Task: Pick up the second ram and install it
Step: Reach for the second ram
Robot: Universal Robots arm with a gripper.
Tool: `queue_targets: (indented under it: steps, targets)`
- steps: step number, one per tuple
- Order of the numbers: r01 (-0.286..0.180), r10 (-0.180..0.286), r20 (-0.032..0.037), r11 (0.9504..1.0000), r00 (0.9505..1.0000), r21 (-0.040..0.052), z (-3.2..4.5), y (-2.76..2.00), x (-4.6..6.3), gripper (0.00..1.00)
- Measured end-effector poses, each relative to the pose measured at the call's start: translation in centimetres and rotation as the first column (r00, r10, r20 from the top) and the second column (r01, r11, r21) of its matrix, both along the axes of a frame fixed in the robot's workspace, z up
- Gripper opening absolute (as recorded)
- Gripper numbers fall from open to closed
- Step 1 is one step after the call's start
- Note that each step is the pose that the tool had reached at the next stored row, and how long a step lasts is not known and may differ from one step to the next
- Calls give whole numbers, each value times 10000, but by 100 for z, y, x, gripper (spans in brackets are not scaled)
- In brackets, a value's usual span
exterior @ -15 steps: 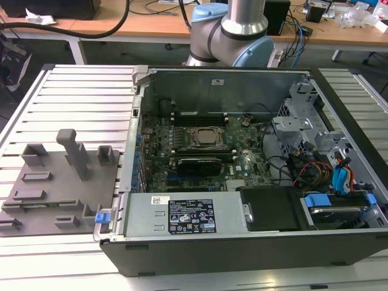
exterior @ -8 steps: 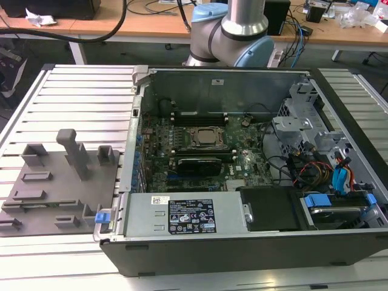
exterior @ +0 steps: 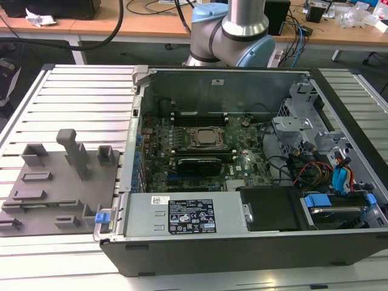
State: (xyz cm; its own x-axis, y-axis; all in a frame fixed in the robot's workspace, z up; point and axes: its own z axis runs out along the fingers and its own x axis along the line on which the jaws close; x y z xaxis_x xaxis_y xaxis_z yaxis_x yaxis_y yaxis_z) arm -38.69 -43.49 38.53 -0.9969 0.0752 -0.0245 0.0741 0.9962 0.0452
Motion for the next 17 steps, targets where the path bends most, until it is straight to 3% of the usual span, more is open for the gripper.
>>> queue_targets:
  steps: [10, 12, 17]
  targets:
    - [0, 0, 0, 10000, 10000, 0, -6, -141, -2, 11]
    - [0, 0, -1, 10000, 10000, 0, -9, -188, -2, 11]
    - [0, 0, 0, 10000, 10000, 0, -11, -235, -2, 11]
